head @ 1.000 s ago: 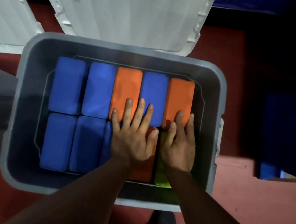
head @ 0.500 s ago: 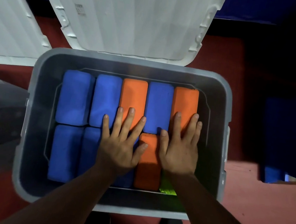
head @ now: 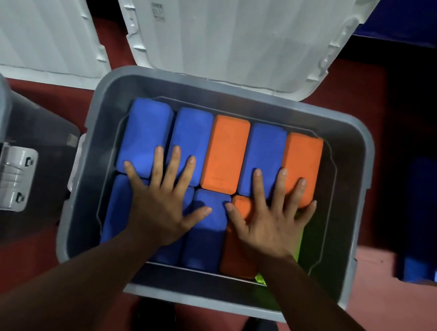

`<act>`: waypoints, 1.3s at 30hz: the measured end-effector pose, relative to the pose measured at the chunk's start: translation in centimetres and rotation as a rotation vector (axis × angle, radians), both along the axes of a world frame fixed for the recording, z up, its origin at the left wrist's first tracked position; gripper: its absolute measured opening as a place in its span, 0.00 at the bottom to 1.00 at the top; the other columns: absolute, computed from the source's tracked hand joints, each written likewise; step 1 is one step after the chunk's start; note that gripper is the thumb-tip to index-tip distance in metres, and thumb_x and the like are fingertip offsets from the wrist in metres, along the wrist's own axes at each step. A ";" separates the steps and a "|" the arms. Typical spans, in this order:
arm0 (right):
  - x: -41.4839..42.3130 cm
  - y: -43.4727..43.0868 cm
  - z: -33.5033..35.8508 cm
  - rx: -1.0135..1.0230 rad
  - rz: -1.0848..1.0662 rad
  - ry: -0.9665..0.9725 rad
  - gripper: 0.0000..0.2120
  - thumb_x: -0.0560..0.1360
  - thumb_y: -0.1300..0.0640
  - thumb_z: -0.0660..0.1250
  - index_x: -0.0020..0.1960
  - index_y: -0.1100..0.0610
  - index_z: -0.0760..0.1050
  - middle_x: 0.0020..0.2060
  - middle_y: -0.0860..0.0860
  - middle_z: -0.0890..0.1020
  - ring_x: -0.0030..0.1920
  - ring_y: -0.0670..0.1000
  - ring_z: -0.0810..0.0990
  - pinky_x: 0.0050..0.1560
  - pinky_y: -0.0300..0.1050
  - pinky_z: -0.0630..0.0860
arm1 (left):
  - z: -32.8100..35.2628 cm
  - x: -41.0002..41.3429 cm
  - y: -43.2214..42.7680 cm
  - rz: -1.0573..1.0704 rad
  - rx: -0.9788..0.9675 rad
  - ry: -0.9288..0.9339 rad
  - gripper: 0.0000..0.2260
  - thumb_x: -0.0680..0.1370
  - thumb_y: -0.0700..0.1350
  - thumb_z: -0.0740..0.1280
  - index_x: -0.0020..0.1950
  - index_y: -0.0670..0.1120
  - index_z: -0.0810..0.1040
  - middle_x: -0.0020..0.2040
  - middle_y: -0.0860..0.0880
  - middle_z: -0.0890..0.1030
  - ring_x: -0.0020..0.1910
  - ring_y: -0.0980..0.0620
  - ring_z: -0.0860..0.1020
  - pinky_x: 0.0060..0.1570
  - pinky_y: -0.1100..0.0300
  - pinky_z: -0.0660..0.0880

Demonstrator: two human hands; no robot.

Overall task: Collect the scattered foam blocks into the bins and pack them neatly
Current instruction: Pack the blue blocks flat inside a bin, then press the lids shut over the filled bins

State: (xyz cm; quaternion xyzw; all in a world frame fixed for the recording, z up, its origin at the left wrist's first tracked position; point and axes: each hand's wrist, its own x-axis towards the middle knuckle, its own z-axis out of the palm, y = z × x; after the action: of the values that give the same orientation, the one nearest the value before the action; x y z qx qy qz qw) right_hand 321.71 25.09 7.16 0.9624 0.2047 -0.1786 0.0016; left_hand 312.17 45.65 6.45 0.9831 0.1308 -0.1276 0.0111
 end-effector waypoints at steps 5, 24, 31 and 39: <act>0.0 -0.1 0.3 0.005 0.015 -0.006 0.41 0.74 0.22 0.45 0.82 0.39 0.51 0.82 0.58 0.52 0.80 0.69 0.46 0.70 0.80 0.52 | 0.8 0.0 2.5 0.111 -0.097 -0.188 0.40 0.76 0.75 0.52 0.79 0.50 0.67 0.82 0.42 0.56 0.81 0.42 0.56 0.68 0.33 0.61; 0.2 -1.0 -0.3 -0.005 0.009 -0.026 0.47 0.69 0.17 0.50 0.82 0.36 0.46 0.83 0.55 0.43 0.80 0.66 0.37 0.73 0.78 0.45 | -0.1 0.4 3.4 -0.069 -0.048 -0.198 0.43 0.74 0.75 0.58 0.81 0.49 0.62 0.81 0.37 0.55 0.80 0.32 0.51 0.74 0.30 0.52; 0.1 -1.0 -0.5 -0.013 0.033 -0.050 0.46 0.71 0.18 0.51 0.82 0.40 0.49 0.82 0.59 0.45 0.80 0.69 0.39 0.75 0.75 0.46 | -0.6 0.3 3.9 -0.077 -0.066 -0.206 0.41 0.75 0.72 0.58 0.81 0.49 0.62 0.81 0.36 0.55 0.80 0.32 0.51 0.74 0.30 0.53; 0.3 -0.9 -0.4 0.022 0.055 -0.089 0.47 0.71 0.19 0.51 0.83 0.43 0.51 0.82 0.61 0.47 0.80 0.69 0.42 0.77 0.71 0.47 | -0.6 0.3 4.0 -0.084 -0.079 -0.216 0.41 0.75 0.72 0.58 0.81 0.49 0.62 0.81 0.35 0.54 0.80 0.33 0.50 0.75 0.31 0.52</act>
State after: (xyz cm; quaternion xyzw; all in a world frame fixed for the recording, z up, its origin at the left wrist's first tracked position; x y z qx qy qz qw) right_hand 322.00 24.18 6.78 0.9634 0.2326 -0.1334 0.0052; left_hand 312.51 49.63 5.87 0.9945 0.0822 -0.0266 0.0585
